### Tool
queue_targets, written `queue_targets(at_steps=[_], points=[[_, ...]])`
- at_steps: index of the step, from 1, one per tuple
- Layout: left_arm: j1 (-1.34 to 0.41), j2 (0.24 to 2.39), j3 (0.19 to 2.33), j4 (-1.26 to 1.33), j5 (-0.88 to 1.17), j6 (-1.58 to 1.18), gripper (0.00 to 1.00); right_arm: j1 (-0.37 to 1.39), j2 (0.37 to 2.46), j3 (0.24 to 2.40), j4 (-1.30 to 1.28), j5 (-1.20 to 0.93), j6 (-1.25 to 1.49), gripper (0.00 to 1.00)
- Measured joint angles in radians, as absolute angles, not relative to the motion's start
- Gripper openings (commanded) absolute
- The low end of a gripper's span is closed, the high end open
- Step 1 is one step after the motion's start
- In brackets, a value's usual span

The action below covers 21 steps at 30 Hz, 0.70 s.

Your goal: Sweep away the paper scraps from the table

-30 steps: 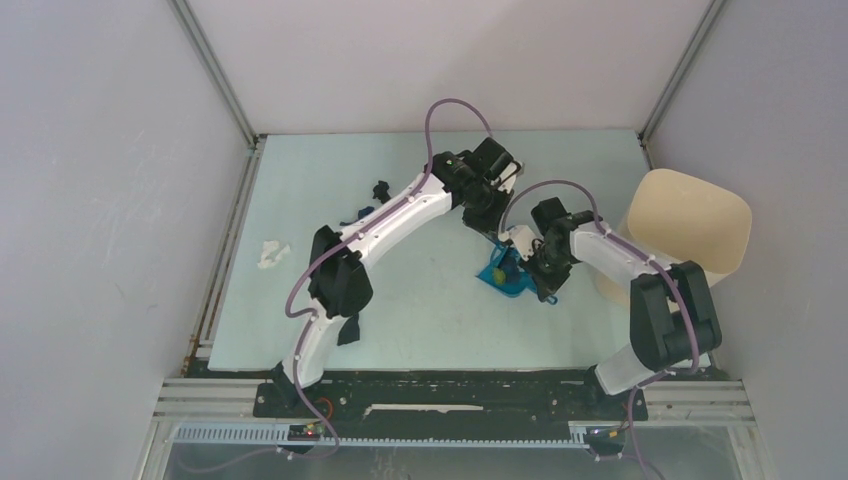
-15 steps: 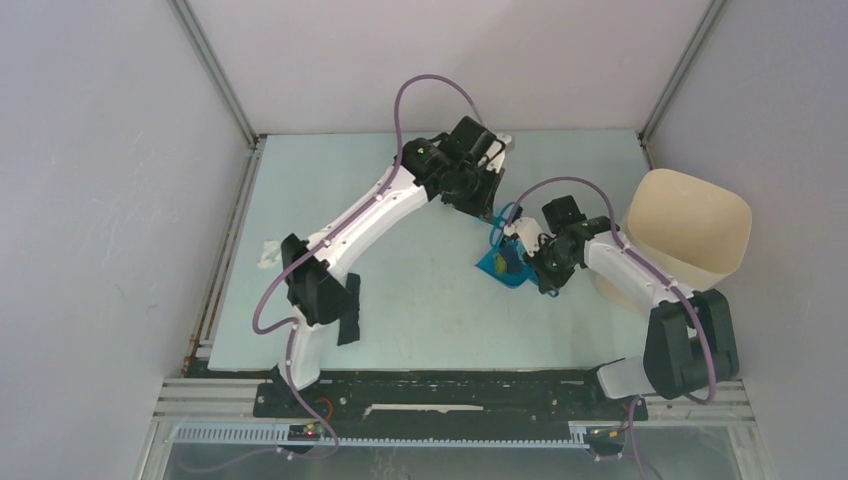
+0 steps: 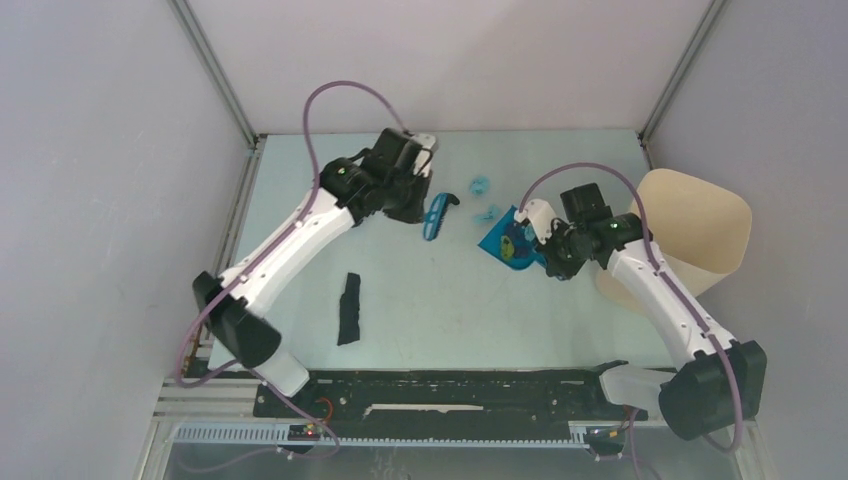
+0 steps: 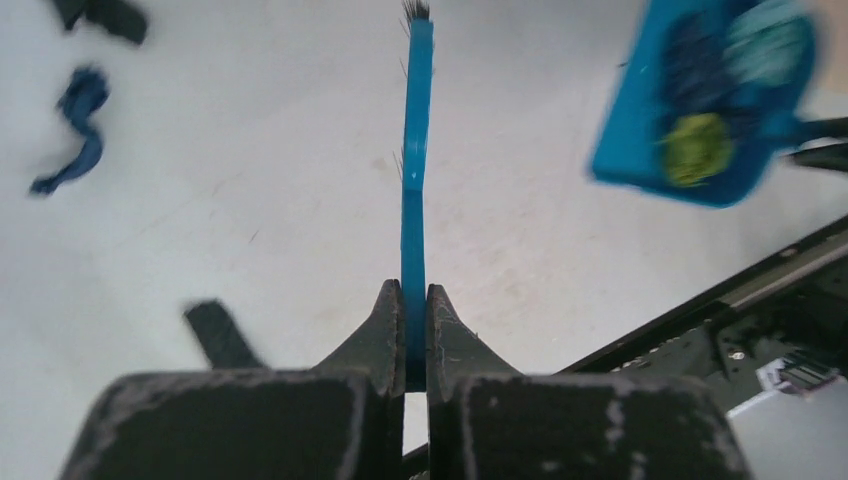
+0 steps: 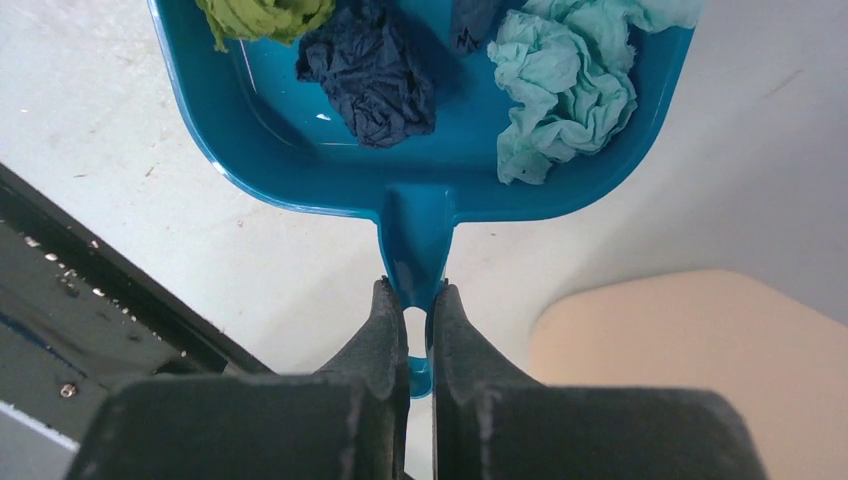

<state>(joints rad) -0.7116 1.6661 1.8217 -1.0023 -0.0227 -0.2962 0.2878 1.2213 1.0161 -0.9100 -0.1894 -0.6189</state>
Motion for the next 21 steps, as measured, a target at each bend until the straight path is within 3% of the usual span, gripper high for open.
queue_targets(at_steps=[10,21], points=[[-0.683,1.450,1.303,-0.815,-0.056,-0.308,0.00,0.324,1.183,1.277,-1.113,-0.179,-0.653,0.00],[-0.686,1.449,1.208,-0.756,0.027,-0.315,0.00,0.354,1.158,1.327,-1.290,-0.152,-0.670,0.00]])
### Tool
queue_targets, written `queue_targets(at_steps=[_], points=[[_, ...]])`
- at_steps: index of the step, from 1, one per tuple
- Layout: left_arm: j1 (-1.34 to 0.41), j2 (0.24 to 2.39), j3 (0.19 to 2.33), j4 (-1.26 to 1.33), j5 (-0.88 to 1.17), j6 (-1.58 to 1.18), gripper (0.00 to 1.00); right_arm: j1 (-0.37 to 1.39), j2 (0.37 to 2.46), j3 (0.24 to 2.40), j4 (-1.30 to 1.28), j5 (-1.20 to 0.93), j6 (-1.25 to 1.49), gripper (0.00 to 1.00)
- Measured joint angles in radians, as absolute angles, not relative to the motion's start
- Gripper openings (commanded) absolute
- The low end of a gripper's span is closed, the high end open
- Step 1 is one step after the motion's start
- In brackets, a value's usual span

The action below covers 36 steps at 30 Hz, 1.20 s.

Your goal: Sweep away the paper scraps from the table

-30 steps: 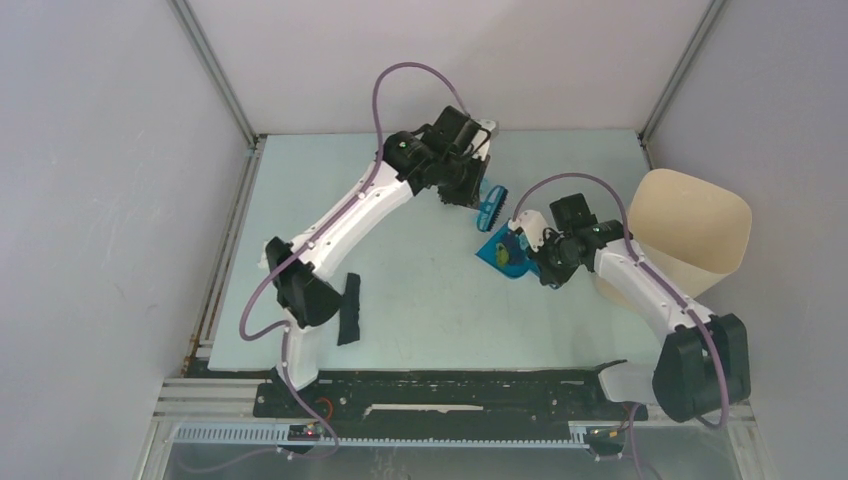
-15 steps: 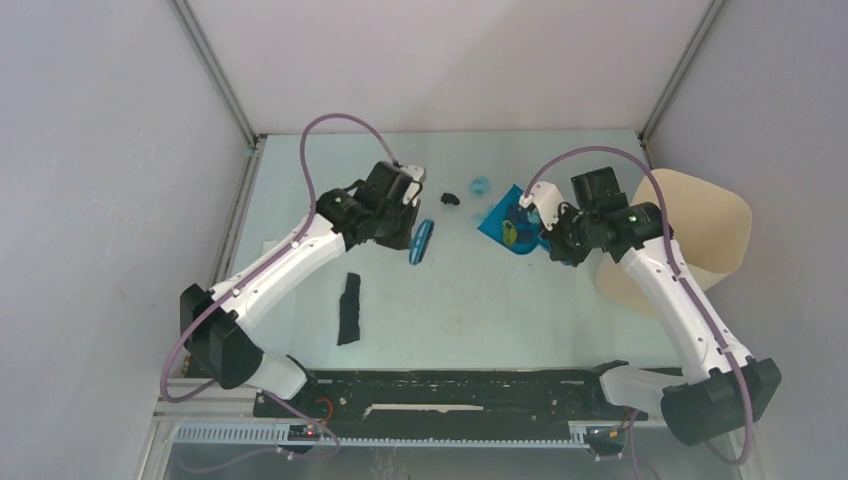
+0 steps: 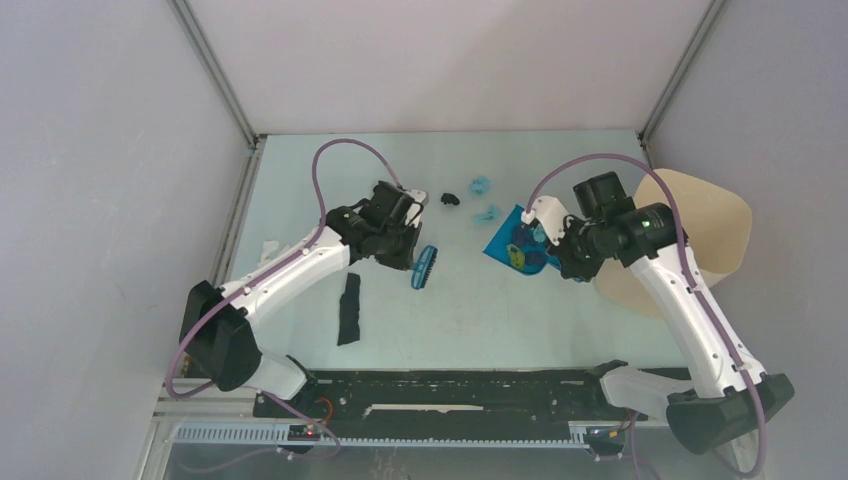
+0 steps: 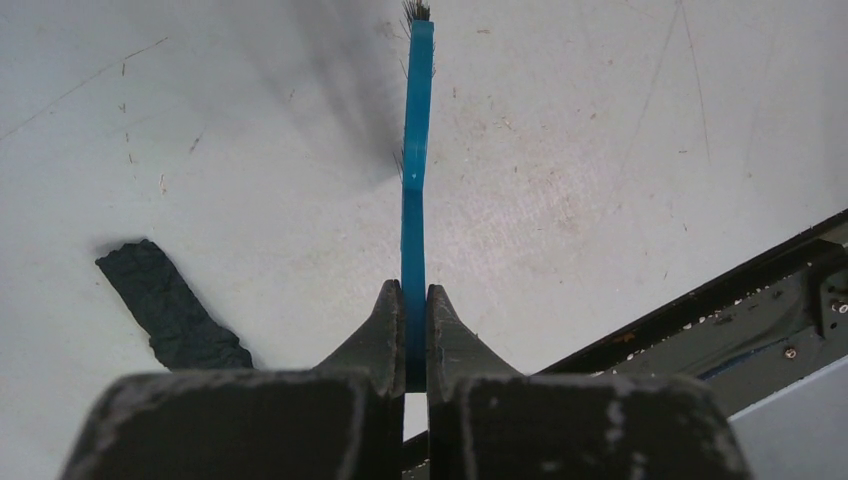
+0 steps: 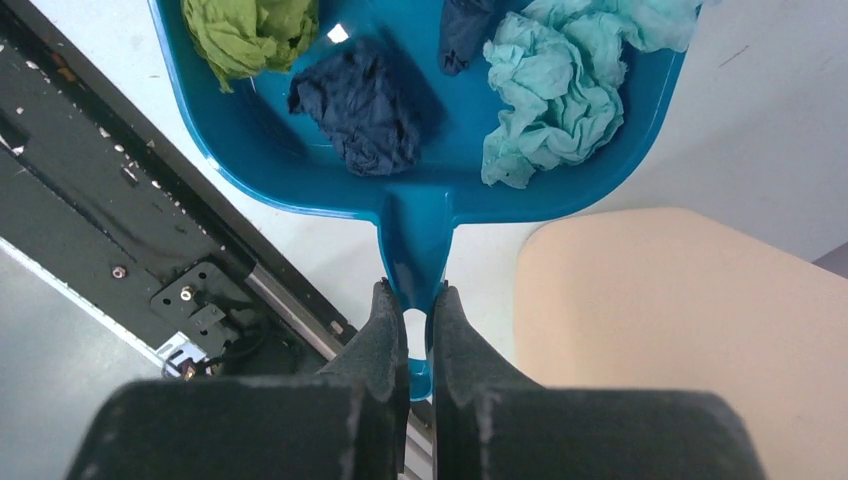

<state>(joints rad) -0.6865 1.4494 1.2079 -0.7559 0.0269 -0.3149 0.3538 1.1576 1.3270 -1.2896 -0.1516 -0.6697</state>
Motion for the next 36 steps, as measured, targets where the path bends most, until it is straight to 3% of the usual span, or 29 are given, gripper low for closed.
queue_targets(at_steps=[18,36], points=[[-0.720,1.461,1.208,-0.804,0.030,-0.286,0.00,0.149,1.149,1.653,-1.545,-0.231,-0.710,0.00],[-0.744,1.452,1.140,-0.782,0.059,-0.217,0.00,-0.298,1.148,1.775,-1.560,-0.218,-0.723,0.00]])
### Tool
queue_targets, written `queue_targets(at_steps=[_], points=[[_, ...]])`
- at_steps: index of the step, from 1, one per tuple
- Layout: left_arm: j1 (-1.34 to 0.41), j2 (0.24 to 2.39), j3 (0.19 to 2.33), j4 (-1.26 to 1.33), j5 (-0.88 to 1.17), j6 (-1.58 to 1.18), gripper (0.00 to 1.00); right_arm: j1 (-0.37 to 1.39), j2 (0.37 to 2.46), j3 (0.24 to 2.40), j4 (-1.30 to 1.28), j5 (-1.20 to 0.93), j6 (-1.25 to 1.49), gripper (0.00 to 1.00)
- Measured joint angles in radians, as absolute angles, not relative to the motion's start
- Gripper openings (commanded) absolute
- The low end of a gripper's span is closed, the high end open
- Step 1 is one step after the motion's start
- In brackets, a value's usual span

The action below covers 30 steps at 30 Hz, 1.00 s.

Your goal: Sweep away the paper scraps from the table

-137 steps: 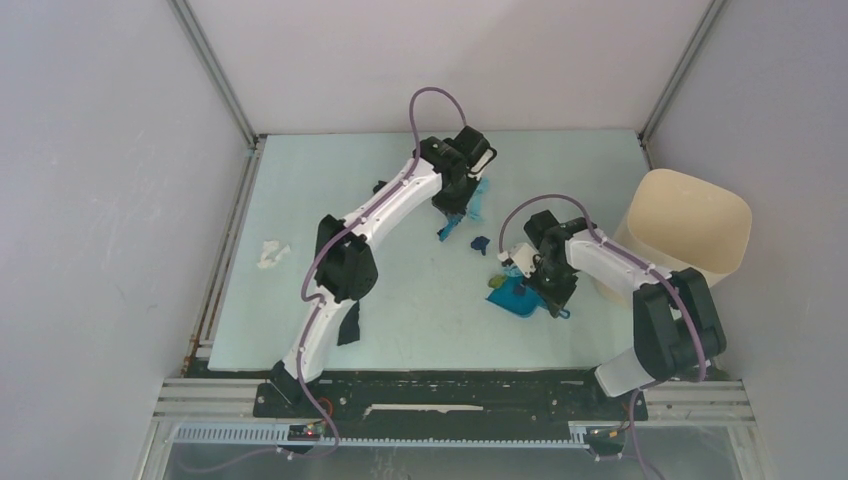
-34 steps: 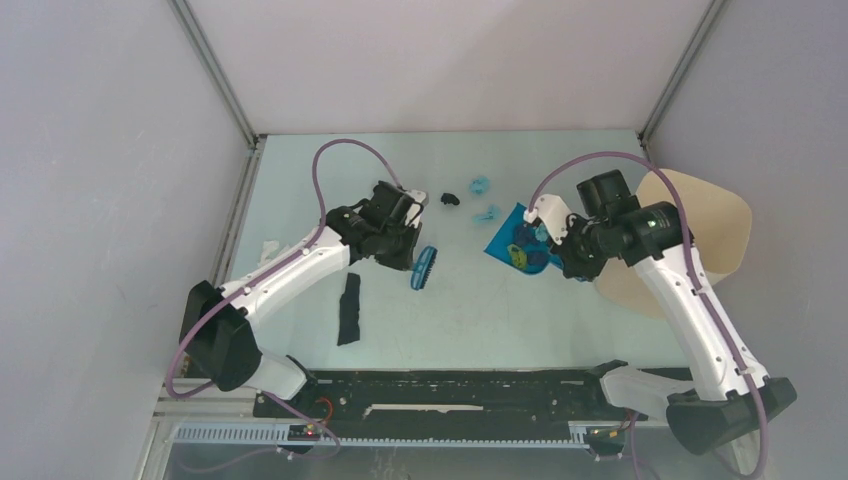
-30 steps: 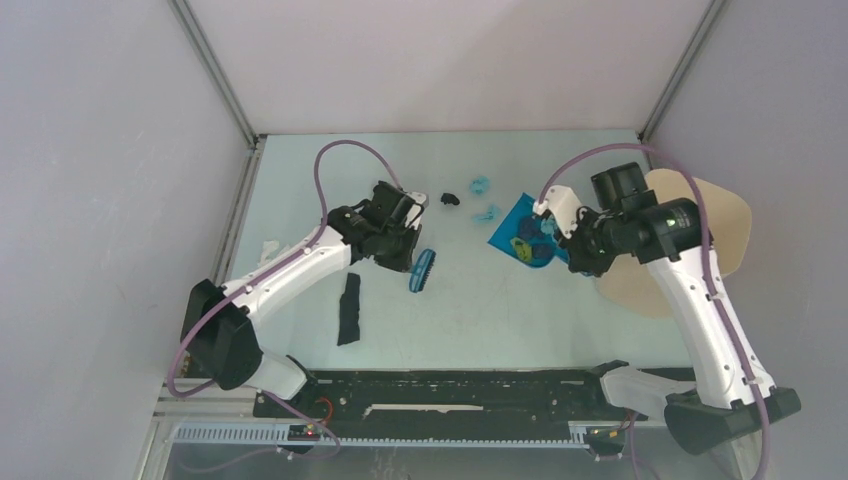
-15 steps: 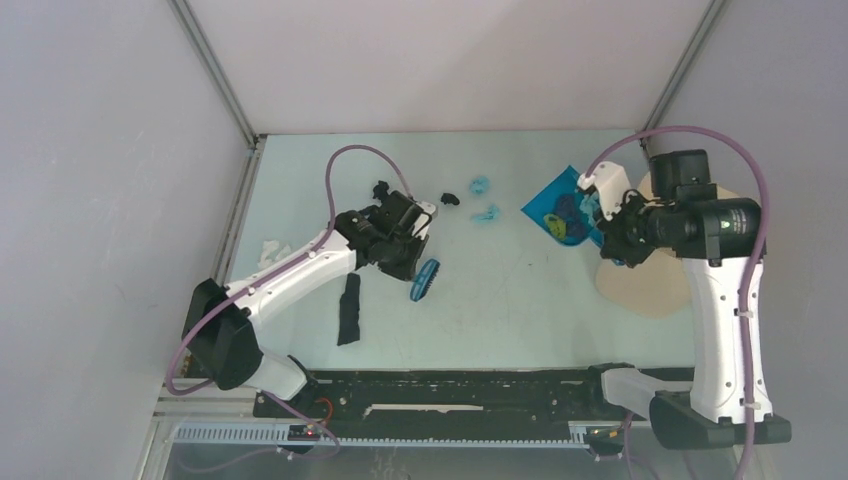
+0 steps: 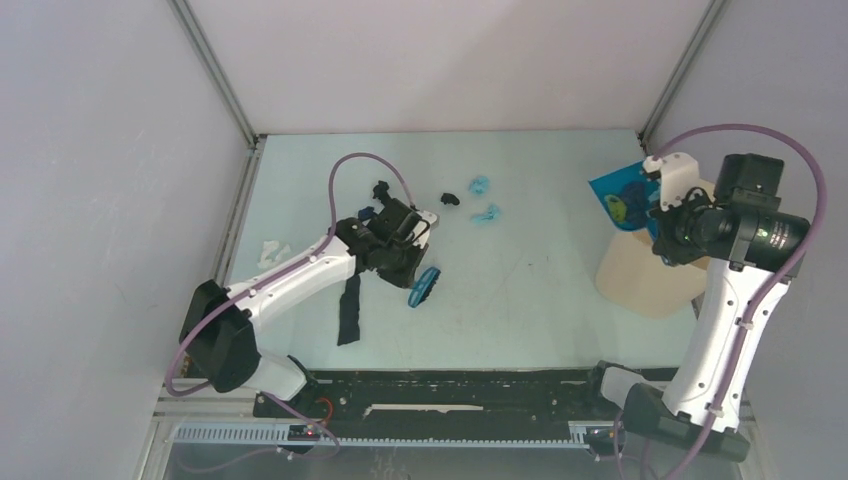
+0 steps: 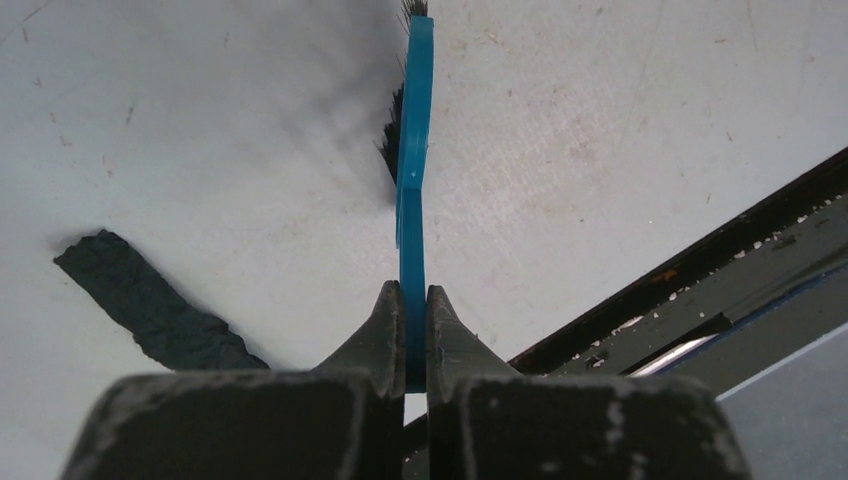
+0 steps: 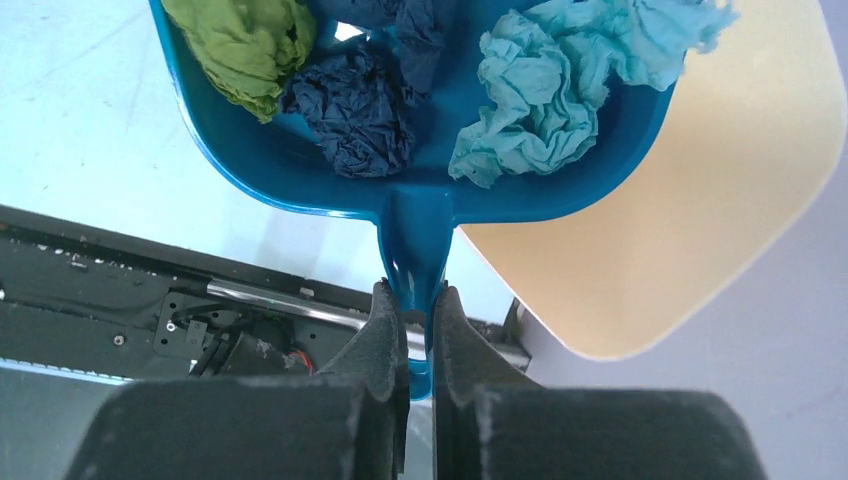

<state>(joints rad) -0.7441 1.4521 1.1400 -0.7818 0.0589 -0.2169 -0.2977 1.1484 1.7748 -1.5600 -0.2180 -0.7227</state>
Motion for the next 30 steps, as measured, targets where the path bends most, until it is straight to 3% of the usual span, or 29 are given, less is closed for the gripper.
queue_targets(at_steps=[5,15,24,30], points=[[-0.744,1.425,1.109,-0.751,0.090,-0.215,0.00,-0.480,1.147,1.753,-1.563,-0.219,-0.759,0.00],[-0.744,1.406,1.094,-0.733,0.113,-0.210,0.00,-0.642,1.275,1.838,-1.573,-0.102,-0.856,0.00],[-0.744,1.405,1.093,-0.735,0.108,-0.201,0.00,-0.617,1.402,1.991,-1.568,0.137,-0.975,0.00],[-0.744,1.406,1.093,-0.736,0.087,-0.200,0.00,-0.516,1.391,1.901,-1.411,0.381,-1.234,0.00]])
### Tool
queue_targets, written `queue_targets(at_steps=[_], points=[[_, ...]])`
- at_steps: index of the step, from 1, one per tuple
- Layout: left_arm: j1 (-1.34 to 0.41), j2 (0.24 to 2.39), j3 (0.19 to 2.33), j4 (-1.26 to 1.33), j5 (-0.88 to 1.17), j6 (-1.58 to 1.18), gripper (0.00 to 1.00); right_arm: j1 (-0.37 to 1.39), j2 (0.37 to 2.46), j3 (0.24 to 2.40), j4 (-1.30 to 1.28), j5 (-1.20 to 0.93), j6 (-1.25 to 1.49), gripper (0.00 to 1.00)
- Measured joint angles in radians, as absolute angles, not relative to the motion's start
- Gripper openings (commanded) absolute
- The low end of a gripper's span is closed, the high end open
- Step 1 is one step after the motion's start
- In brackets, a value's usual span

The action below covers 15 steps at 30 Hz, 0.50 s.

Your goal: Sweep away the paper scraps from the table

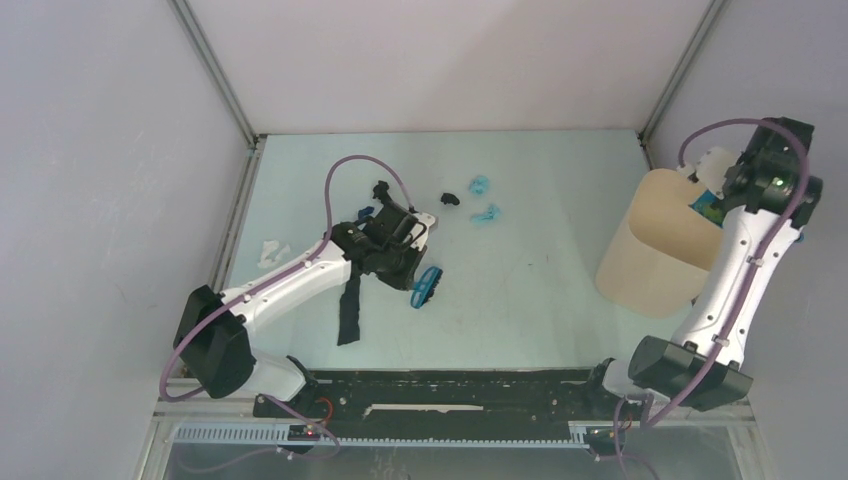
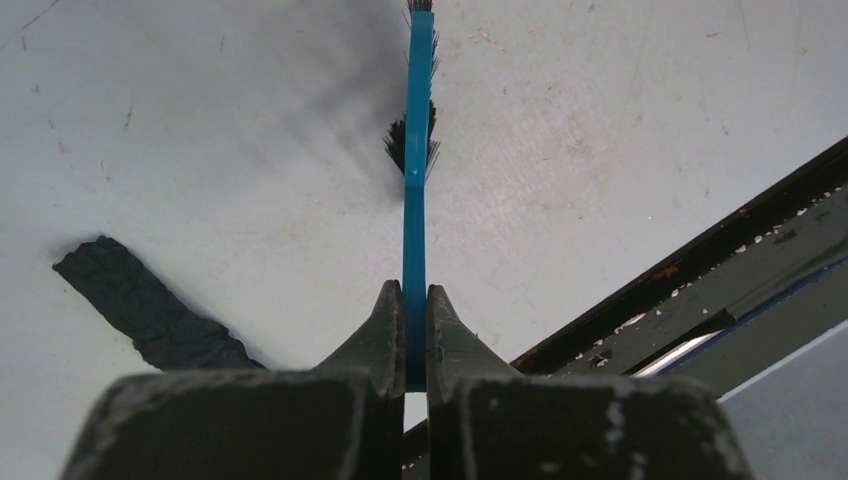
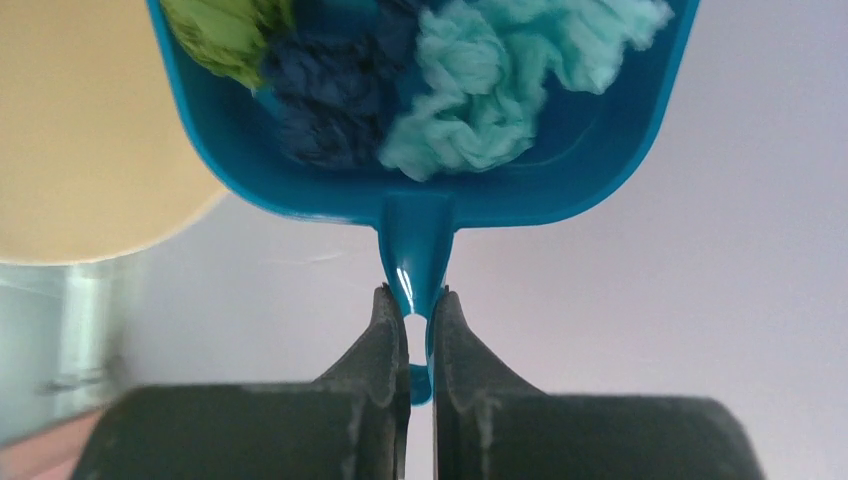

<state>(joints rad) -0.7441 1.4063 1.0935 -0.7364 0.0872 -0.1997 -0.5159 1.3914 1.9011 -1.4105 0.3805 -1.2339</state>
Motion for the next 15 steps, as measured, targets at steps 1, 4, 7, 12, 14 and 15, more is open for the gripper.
queue_targets(at_steps=[1,4,7,12,14,15], points=[[-0.744,1.408,1.093,-0.739,0.076,-0.200,0.00,-0.500,1.371,1.852,-1.352,0.419,-1.298,0.00],[-0.744,1.414,1.093,-0.743,0.058,-0.200,0.00,-0.455,1.269,1.639,-1.120,0.514,-1.532,0.00],[-0.744,1.414,1.093,-0.743,0.052,-0.200,0.00,-0.426,1.176,1.470,-0.937,0.553,-1.743,0.00],[-0.744,1.414,1.093,-0.744,0.045,-0.200,0.00,-0.398,1.103,1.388,-0.788,0.581,-1.939,0.00],[-0.744,1.414,1.093,-0.744,0.044,-0.200,0.00,-0.396,1.093,1.388,-0.746,0.590,-1.970,0.00],[-0.744,1.414,1.093,-0.744,0.044,-0.200,0.00,-0.396,1.090,1.388,-0.735,0.594,-1.977,0.00]])
